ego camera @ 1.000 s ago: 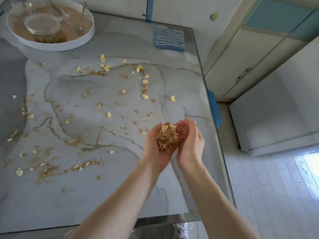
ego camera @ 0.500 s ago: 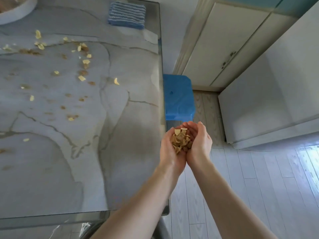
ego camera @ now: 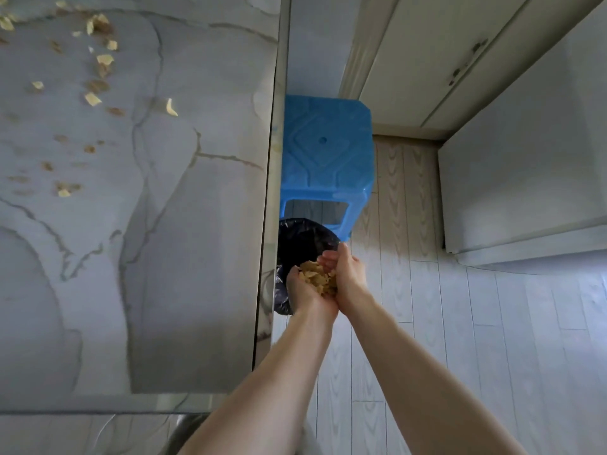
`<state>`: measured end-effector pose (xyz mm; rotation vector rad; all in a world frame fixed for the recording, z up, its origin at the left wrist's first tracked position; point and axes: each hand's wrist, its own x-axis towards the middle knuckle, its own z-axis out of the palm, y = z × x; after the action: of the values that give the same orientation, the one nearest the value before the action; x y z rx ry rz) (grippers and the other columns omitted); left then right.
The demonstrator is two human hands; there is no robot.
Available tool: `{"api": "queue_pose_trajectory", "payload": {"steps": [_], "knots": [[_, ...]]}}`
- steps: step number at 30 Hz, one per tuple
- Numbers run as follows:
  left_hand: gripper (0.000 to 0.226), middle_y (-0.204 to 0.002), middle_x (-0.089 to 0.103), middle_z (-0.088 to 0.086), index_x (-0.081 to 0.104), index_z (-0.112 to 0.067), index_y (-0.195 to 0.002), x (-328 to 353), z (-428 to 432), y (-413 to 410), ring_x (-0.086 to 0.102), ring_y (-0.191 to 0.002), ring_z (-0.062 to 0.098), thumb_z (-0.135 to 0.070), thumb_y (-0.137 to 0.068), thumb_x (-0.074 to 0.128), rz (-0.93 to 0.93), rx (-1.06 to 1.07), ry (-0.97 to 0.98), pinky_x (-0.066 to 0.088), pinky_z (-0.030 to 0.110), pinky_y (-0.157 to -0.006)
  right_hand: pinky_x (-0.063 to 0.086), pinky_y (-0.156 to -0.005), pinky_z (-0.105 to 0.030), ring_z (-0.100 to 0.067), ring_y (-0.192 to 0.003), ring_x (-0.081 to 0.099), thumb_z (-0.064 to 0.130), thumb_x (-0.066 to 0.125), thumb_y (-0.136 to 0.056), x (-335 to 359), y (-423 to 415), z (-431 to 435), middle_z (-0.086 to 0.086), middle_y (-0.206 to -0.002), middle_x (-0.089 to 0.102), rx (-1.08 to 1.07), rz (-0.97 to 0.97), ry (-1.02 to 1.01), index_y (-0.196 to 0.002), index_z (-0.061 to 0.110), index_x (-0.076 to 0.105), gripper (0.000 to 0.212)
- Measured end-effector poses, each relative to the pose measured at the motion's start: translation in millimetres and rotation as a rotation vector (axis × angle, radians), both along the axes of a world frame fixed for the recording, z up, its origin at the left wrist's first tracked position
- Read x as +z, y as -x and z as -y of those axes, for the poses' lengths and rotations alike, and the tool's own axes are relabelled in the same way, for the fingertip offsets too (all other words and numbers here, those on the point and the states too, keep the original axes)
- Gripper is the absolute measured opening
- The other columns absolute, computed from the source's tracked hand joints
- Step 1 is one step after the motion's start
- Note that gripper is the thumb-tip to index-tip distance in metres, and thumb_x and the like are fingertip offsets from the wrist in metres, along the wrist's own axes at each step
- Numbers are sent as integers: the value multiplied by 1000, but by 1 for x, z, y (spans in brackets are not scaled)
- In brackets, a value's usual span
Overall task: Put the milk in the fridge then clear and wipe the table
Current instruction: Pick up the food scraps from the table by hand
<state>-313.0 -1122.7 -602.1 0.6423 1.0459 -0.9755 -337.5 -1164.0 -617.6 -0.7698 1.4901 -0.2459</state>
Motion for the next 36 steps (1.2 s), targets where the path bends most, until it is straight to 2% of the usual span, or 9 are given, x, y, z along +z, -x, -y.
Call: {"api": "queue_pose_trajectory", "payload": {"steps": [5,8,11,17,24,27,30,33,36], "knots": [[36,-87,59,14,60,-8,-82,-24,10,-9,56,-82,30,-26,-93,31,7,76,-113,44,40,-94,38,-57,-30,-18,-57,43,29,37,-91,-21,-11,14,-4,-61,45,-19,-66,-107,-74,7,51,32],[38,-122,58,12,59,-11,-117,-30,14,-11,52,-115,33,-28,-93,35,10,122,-148,35,43,-108,40,-55,-27,-20,-63,50,31,36,-91,-25,-14,24,-4,-71,52,-32,-43,-189,-94,9,53,28],[40,-127,55,11,53,-12,-125,-19,15,-13,47,-124,32,-32,-96,35,2,115,-158,34,41,-108,39,-45,-24,-18,-59,50,33,38,-92,-23,-17,28,-2,-69,51,-82,-24,-226,-87,12,53,26],[47,-138,45,16,44,-10,-132,-13,19,-17,42,-128,32,-37,-97,32,-26,157,-94,31,41,-110,51,-79,-38,-28,-91,59,42,40,-88,-21,-23,28,-10,-107,59,-79,-58,-220,-123,11,52,48],[52,-142,41,13,38,-10,-136,-2,20,-20,39,-131,29,-41,-95,33,-11,83,-88,29,37,-110,38,-51,-27,-19,-58,46,37,39,-91,-13,-22,30,-3,-70,48,-119,-21,-238,-101,12,53,30],[58,-147,34,11,32,-9,-140,12,21,-21,32,-136,24,-46,-95,29,-8,-6,-89,21,32,-112,39,-50,-28,-18,-53,41,39,41,-91,-9,-20,32,-5,-62,42,-139,-39,-258,-81,10,49,32],[57,-139,43,12,33,-6,-139,32,24,-21,41,-128,24,-44,-97,26,23,-49,-80,26,29,-107,45,-63,-30,-19,-61,48,38,44,-91,2,-17,33,-7,-69,46,-208,-11,-263,-76,8,47,34],[49,-110,57,12,40,-4,-133,58,26,-22,56,-92,23,-37,-99,29,87,-117,-93,34,28,-90,45,-62,-29,-20,-63,50,31,45,-91,18,-17,34,-10,-74,49,-248,33,-254,-70,7,46,32],[42,-115,56,13,46,-3,-126,77,21,-25,58,-97,23,-33,-98,36,131,-219,-97,41,28,-86,51,-81,-33,-26,-89,60,24,46,-93,44,-17,29,-18,-100,59,-267,89,-251,-92,1,54,24]]}}
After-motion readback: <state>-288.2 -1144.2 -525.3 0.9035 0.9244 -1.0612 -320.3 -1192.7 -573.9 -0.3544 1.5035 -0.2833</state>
